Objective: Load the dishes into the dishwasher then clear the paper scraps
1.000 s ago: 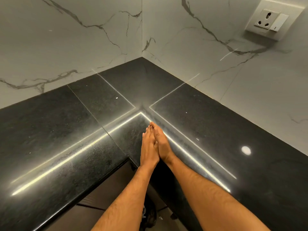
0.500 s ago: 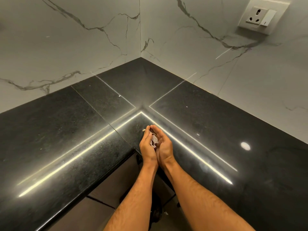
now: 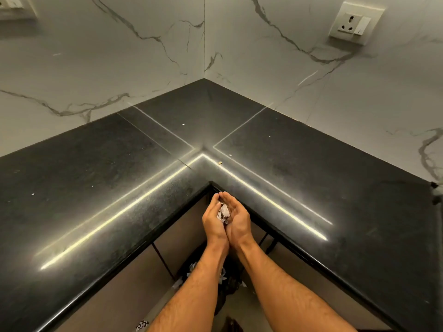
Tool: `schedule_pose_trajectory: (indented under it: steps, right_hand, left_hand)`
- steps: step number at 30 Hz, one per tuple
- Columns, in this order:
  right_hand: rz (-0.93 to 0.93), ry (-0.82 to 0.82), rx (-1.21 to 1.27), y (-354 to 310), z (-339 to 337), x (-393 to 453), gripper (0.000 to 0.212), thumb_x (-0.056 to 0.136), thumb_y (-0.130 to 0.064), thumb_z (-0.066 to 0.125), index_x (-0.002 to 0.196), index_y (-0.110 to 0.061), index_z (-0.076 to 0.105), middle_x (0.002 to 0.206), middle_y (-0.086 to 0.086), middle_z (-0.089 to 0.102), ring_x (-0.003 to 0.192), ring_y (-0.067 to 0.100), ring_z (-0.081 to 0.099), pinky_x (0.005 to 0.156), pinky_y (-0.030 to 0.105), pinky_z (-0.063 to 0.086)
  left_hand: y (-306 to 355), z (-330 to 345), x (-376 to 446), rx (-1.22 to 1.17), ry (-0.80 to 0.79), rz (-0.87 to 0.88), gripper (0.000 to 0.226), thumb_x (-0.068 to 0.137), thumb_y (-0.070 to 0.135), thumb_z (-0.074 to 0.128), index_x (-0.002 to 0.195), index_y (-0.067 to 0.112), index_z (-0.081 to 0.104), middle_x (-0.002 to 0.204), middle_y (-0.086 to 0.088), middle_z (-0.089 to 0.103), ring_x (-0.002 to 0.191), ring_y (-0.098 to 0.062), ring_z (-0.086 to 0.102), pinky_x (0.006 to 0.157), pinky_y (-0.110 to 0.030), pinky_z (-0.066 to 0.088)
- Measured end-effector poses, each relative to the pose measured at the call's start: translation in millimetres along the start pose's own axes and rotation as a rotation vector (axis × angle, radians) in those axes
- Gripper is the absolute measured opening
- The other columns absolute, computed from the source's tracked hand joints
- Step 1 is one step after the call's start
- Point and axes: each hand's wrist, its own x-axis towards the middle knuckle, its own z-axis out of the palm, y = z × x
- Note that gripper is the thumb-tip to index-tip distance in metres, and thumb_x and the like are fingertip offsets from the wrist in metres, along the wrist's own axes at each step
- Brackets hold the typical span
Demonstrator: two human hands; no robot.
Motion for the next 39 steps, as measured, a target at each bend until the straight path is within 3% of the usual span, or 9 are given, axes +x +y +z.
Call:
schedule_pose_trajectory:
  steps: [4,9,12,15,20,28,31,33,39]
  right_hand:
    - [0.041,0.059,0.009,23.0,-16.6,-2.2,0.026,0.104,-0.012,0.046,0.107,0.0,0.069,0.1,0.012,0.074,0.09,0.02,0.074,0.078,0.025,0.061]
    - [0.136,0.212,-0.039,64.4,-50.4,22.8,0.032,0.107,-0.023,0.044,0.11,-0.002,0.068,0.09,0.011,0.075,0.081,0.02,0.074,0.072,0.029,0.059]
    - [0.269,0.307,-0.009,98.9,-84.8,53.2,0.039,0.104,-0.033,0.049,0.114,-0.001,0.068,0.088,0.014,0.076,0.093,0.028,0.068,0.083,0.036,0.054]
    - [0.315,0.396,-0.05,122.3,-116.5,81.1,0.046,0.106,-0.038,0.043,0.13,-0.003,0.061,0.108,0.011,0.068,0.105,0.029,0.061,0.09,0.036,0.047]
    - [0.257,0.371,-0.272,167.6,-174.7,137.4,0.034,0.088,-0.039,0.071,0.115,-0.019,0.077,0.111,0.009,0.075,0.104,0.027,0.069,0.085,0.037,0.058]
    - [0.194,0.364,-0.508,216.5,-243.3,204.0,0.041,0.093,-0.042,0.067,0.125,-0.017,0.071,0.123,0.006,0.073,0.113,0.029,0.069,0.102,0.05,0.053]
    - [0.195,0.389,-0.65,214.1,-247.3,206.8,0.025,0.097,-0.033,0.062,0.109,-0.015,0.073,0.11,0.001,0.075,0.104,0.023,0.07,0.089,0.038,0.054]
    - [0.204,0.371,-0.7,208.1,-243.9,204.2,0.025,0.102,-0.026,0.054,0.104,-0.009,0.073,0.098,0.001,0.075,0.098,0.024,0.069,0.082,0.034,0.053]
    - [0.242,0.43,-0.722,202.3,-240.0,195.4,0.038,0.107,-0.027,0.048,0.136,-0.006,0.059,0.131,0.009,0.062,0.116,0.023,0.057,0.076,0.02,0.046]
  left_hand:
    - [-17.4,-28.8,2.4,-0.094,0.094,-0.089,0.05,0.103,0.024,0.039,0.149,0.008,0.044,0.157,-0.01,0.04,0.146,-0.022,0.036,0.118,-0.027,0.029]
    - [-71.7,-71.5,30.6,-0.357,0.353,-0.308,0.032,0.084,0.022,0.061,0.109,0.007,0.074,0.118,-0.021,0.069,0.112,-0.033,0.067,0.098,-0.042,0.051]
    - [-113.3,-92.1,44.6,-0.402,0.417,-0.459,0.033,0.093,0.027,0.059,0.117,0.007,0.069,0.115,-0.018,0.07,0.107,-0.032,0.067,0.09,-0.041,0.052]
    - [-150.4,-106.0,60.5,-0.401,0.494,-0.566,0.042,0.099,0.036,0.052,0.133,0.013,0.06,0.132,-0.006,0.061,0.119,-0.029,0.058,0.093,-0.037,0.046]
    - [-213.3,-129.1,85.5,-0.335,0.493,-0.577,0.056,0.065,0.04,0.083,0.116,0.021,0.074,0.123,-0.007,0.07,0.117,-0.025,0.063,0.102,-0.041,0.051]
    - [-274.6,-177.2,138.0,-0.1,0.422,-0.556,0.024,0.102,0.029,0.053,0.107,0.013,0.069,0.097,-0.001,0.075,0.089,-0.016,0.071,0.071,-0.025,0.054]
    - [-305.1,-204.6,150.0,0.063,0.459,-0.576,0.043,0.089,0.054,0.064,0.119,0.023,0.07,0.116,0.003,0.073,0.109,-0.019,0.067,0.093,-0.038,0.052]
    - [-319.9,-217.3,150.1,0.132,0.465,-0.579,0.035,0.09,0.056,0.059,0.107,0.03,0.073,0.105,0.012,0.075,0.103,-0.016,0.067,0.094,-0.045,0.051]
    - [-324.3,-237.7,150.9,0.283,0.381,-0.542,0.037,0.1,0.033,0.054,0.132,0.014,0.062,0.127,-0.005,0.067,0.122,-0.033,0.06,0.108,-0.057,0.043]
